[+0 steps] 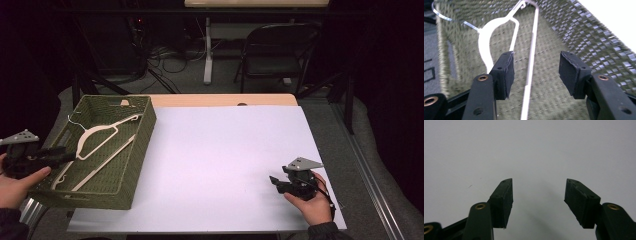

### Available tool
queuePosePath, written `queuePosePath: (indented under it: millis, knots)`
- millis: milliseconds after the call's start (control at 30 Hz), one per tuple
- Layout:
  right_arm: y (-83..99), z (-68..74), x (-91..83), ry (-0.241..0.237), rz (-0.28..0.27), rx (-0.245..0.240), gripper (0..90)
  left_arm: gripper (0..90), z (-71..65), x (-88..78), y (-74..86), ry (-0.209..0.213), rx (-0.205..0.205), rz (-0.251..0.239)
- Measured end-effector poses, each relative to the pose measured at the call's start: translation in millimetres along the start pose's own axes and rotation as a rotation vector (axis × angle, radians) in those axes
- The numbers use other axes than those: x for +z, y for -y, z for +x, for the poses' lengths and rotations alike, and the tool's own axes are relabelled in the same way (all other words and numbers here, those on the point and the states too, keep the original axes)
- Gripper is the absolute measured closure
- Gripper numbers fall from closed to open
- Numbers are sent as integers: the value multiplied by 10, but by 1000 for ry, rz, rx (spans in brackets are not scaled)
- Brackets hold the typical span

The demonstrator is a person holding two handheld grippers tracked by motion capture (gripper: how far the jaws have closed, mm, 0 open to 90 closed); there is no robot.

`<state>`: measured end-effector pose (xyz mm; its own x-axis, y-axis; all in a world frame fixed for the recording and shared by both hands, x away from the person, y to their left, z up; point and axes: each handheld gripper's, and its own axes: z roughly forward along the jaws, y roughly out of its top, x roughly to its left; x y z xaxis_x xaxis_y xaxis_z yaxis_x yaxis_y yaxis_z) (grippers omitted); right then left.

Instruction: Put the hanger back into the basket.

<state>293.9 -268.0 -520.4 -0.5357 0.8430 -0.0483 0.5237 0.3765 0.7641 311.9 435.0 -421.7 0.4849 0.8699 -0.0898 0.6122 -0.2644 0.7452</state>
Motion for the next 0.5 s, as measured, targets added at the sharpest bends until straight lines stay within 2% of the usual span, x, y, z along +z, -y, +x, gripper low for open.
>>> queuePosePath:
  millis: [167, 333, 400, 467, 500]
  knots:
    - [23, -73, -125, 18, -14, 20, 394, 456, -364, -83, 92, 10, 24, -42]
    - [88, -129, -225, 36, -27, 52, 394, 456, -782, -142, 227, 13, 83, -73]
    - [123, -151, -269, 43, -28, 63, 391, 456, -952, -157, 272, 41, 112, -79]
    - [176, -187, -302, 71, -63, 76, 375, 456, -1106, -159, 305, 79, 136, -96]
    - [205, -225, -337, 71, -64, 106, 366, 452, -1194, -149, 314, 108, 149, -105]
